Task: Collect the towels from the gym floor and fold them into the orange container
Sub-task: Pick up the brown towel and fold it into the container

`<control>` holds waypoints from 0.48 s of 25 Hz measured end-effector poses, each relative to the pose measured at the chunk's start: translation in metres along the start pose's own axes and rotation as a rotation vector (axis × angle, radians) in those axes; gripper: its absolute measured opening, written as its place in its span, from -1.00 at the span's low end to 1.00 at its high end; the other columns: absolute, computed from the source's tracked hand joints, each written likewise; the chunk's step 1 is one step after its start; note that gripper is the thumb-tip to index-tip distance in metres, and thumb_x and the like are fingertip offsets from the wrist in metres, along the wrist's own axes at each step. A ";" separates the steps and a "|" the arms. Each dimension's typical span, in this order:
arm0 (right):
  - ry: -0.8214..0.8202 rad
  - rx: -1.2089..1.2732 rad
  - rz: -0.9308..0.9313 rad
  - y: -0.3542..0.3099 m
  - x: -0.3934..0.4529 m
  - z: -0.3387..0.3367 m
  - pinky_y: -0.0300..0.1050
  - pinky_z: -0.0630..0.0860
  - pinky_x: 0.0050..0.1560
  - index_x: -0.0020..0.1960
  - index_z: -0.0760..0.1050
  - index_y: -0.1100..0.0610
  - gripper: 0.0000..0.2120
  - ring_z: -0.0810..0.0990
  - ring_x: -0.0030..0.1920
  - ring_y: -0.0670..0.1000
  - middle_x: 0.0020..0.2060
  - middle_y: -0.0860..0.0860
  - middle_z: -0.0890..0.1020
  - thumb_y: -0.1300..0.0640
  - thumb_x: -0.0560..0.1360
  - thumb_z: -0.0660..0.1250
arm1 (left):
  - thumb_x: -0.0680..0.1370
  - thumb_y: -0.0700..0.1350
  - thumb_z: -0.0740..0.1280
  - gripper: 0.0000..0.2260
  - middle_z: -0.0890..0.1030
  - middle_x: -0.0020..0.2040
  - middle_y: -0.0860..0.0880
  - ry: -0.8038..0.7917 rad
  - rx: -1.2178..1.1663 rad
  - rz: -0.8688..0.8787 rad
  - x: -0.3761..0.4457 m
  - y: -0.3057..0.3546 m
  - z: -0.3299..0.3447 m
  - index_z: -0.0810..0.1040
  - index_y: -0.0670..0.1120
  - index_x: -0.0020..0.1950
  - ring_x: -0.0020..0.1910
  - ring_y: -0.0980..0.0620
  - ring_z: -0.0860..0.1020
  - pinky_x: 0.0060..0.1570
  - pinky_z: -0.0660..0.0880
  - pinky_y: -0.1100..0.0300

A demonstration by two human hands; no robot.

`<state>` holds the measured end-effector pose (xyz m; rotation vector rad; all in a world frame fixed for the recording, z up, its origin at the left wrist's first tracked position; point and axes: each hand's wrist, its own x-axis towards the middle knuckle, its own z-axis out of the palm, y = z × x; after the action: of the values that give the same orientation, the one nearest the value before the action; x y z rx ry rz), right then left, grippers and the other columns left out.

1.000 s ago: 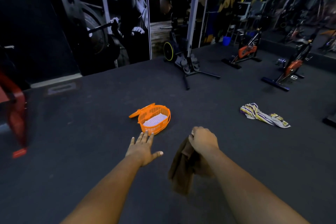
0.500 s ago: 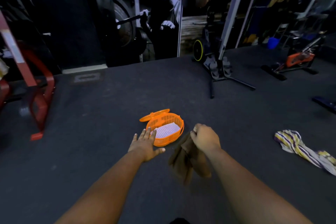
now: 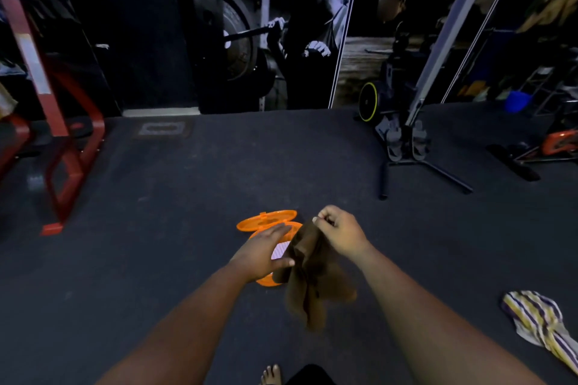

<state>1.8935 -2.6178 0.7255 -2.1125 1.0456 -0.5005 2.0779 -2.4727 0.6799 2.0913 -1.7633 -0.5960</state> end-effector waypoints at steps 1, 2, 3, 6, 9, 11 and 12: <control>-0.028 -0.019 -0.004 0.000 0.015 -0.003 0.01 0.46 -0.21 -0.24 0.46 -0.05 -0.78 0.51 -0.32 -0.06 -0.35 -0.02 0.57 0.02 0.54 0.41 | 0.54 0.21 0.43 -0.31 0.35 0.57 0.04 0.055 -0.083 0.041 0.016 0.003 -0.003 0.28 0.05 0.60 0.52 0.05 0.33 0.41 0.34 0.11; -0.057 -0.031 -0.003 0.001 0.030 -0.007 0.00 0.46 -0.22 -0.24 0.47 -0.05 -0.78 0.50 -0.32 -0.06 -0.35 -0.02 0.57 0.02 0.54 0.41 | 0.55 0.12 0.45 -0.46 0.51 0.44 0.08 0.114 -0.139 0.068 0.032 0.006 -0.006 0.42 0.06 0.50 0.39 0.09 0.46 0.31 0.44 0.14; -0.082 -0.035 0.002 0.001 0.044 -0.011 -0.01 0.46 -0.21 -0.24 0.48 -0.05 -0.79 0.52 -0.30 -0.06 -0.33 -0.01 0.58 0.03 0.55 0.41 | 0.56 0.03 0.45 -0.63 0.62 0.26 0.12 0.182 -0.178 0.091 0.047 0.009 -0.010 0.55 0.05 0.35 0.23 0.12 0.56 0.18 0.51 0.15; -0.101 -0.013 0.021 0.008 0.074 -0.016 0.00 0.49 -0.15 -0.21 0.51 -0.03 -0.81 0.55 -0.24 -0.05 -0.28 -0.03 0.60 0.02 0.57 0.39 | 0.57 -0.18 0.41 -0.93 0.62 -0.20 0.18 0.320 -0.334 0.037 0.081 0.011 -0.020 0.65 -0.03 0.00 -0.21 0.28 0.58 -0.15 0.48 0.22; -0.062 0.106 0.012 0.017 0.093 -0.009 0.00 0.55 -0.09 -0.13 0.54 -0.01 -0.87 0.59 -0.24 -0.14 -0.27 -0.08 0.65 0.07 0.61 0.36 | 0.57 -0.23 0.40 -0.90 0.63 -0.25 0.08 0.370 -0.447 -0.101 0.107 0.010 -0.035 0.62 -0.04 -0.09 -0.30 0.26 0.52 -0.19 0.43 0.21; -0.047 0.136 -0.073 0.018 0.100 0.001 -0.05 0.52 -0.16 -0.12 0.50 -0.03 -0.88 0.57 -0.29 -0.17 -0.31 -0.10 0.63 0.07 0.58 0.40 | 0.56 -0.18 0.42 -0.87 0.62 -0.25 0.10 0.375 -0.445 -0.134 0.122 0.009 -0.045 0.59 0.04 -0.13 -0.30 0.24 0.52 -0.18 0.47 0.18; -0.067 0.121 -0.119 0.019 0.101 0.006 -0.05 0.49 -0.19 -0.12 0.48 -0.03 -0.85 0.55 -0.30 -0.16 -0.32 -0.09 0.61 0.01 0.54 0.44 | 0.55 -0.16 0.43 -0.85 0.61 -0.27 0.12 0.388 -0.446 -0.143 0.128 0.009 -0.049 0.57 0.07 -0.15 -0.30 0.22 0.52 -0.17 0.49 0.15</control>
<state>1.9477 -2.7035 0.7103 -2.0777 0.8349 -0.5327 2.1140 -2.6008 0.7139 1.8697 -1.1539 -0.5192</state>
